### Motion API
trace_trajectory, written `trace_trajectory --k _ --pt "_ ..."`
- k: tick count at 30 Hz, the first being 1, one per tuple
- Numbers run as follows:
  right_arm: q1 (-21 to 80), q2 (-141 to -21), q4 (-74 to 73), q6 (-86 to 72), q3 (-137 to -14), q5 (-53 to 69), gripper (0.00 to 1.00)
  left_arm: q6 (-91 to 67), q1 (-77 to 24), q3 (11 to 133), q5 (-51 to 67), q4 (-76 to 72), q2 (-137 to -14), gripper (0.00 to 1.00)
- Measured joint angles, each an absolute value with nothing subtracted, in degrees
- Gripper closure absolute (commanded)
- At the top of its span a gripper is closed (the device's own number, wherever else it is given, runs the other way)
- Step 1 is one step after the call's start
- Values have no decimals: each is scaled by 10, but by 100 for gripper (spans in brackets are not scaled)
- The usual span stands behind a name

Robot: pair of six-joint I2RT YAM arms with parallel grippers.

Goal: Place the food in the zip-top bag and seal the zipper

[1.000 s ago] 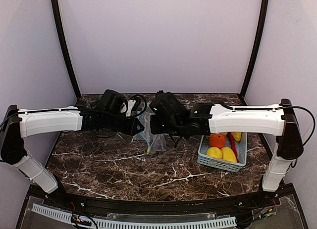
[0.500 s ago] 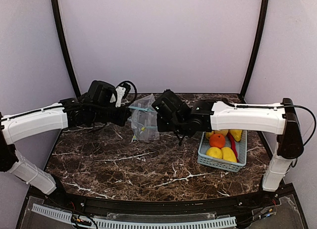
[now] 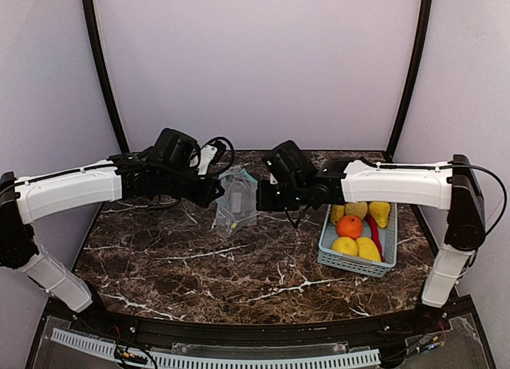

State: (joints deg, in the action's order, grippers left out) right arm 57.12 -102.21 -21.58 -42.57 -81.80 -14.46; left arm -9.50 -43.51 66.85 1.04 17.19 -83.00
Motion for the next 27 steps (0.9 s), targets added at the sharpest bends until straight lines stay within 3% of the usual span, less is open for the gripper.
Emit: trace_trajectory --k 4,7,11,19,27 --pt "560 -1022 -204 -426 -805 -105 46 -98 -435 682 16 194 -859 99" --pt "559 -1019 -188 -415 -797 -76 28 -101 -435 684 14 204 -871 99" --pt "559 -997 -182 -392 -784 -35 16 -104 -435 684 11 213 -876 99" --pt "559 -856 -223 -381 -723 -34 3 -107 -435 685 10 216 -881 99" --pt "497 -723 -341 -414 -600 -103 2 -110 -435 685 10 216 -882 99"
